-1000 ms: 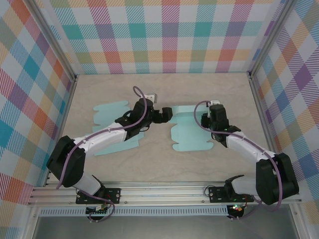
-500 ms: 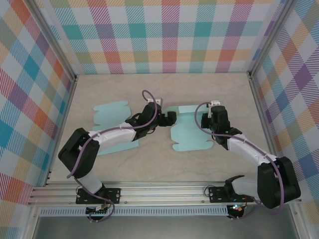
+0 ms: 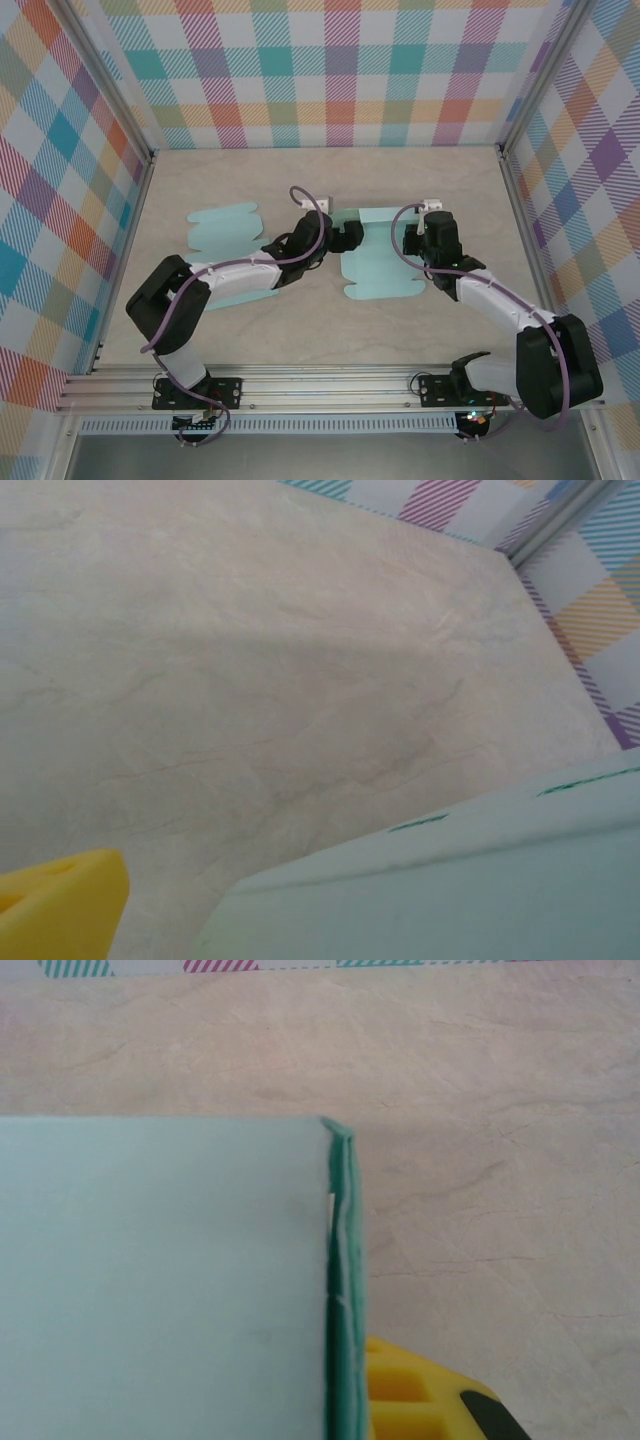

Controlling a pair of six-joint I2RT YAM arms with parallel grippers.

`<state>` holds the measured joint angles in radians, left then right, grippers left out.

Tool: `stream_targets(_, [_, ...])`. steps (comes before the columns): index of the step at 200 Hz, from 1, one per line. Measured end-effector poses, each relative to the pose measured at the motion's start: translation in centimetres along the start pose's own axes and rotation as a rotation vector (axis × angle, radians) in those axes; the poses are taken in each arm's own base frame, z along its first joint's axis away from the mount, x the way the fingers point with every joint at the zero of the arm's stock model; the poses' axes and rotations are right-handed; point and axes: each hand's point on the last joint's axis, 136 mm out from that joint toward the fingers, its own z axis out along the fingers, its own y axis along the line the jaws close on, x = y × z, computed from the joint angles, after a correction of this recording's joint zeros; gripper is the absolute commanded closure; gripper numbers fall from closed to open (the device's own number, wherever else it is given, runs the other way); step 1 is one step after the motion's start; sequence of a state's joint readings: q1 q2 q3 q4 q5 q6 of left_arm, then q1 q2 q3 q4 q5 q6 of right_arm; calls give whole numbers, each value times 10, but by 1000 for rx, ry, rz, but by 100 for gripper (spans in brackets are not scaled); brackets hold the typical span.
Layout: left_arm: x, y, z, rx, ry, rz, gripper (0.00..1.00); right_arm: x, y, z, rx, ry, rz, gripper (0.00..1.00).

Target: Fold the paper box

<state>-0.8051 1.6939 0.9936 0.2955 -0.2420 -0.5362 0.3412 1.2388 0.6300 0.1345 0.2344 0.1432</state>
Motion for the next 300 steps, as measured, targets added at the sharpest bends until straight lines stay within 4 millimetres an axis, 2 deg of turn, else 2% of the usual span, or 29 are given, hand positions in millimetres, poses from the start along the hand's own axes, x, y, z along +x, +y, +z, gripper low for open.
stream_targets(52, [25, 33, -44, -44, 17, -97, 11, 9, 0, 6, 4, 28, -4, 100])
stream_targets(85, [55, 49, -54, -46, 78, -150, 27, 13, -1, 6, 6, 36, -5, 100])
stream_targets(105, [67, 40, -51, 0, 114, -166, 29, 15, -2, 6, 7, 40, -6, 100])
stream_targets(120, [73, 28, -45, 47, 126, -172, 36, 15, -2, 6, 7, 40, -6, 100])
stream_targets(144, [83, 14, -35, 99, 144, -174, 37, 15, -2, 6, 8, 40, -5, 100])
stream_targets(172, [80, 8, -26, 103, 133, -186, 42, 18, -3, 4, 11, 41, -5, 100])
stream_targets(236, [54, -16, -14, 148, 74, -186, 55, 19, -4, 4, 15, 41, -5, 100])
stream_targets(300, [49, -28, -1, 173, 63, -154, 65, 19, -5, 4, 19, 40, -5, 100])
